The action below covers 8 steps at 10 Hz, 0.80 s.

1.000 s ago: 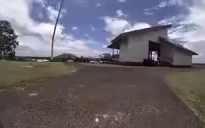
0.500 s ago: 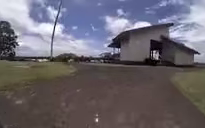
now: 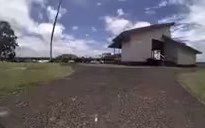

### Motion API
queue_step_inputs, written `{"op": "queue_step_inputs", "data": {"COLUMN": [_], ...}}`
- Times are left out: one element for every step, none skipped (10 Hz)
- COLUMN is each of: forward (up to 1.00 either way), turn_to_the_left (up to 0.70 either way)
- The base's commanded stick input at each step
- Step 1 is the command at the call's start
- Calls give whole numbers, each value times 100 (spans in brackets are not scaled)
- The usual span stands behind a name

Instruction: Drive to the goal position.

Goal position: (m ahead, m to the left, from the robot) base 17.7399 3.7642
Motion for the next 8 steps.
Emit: {"op": "queue_step_inputs", "data": {"forward": [70,70,70,70,70,70,70,70], "turn_to_the_left": [0,0,0,0,0,0,0,0]}}
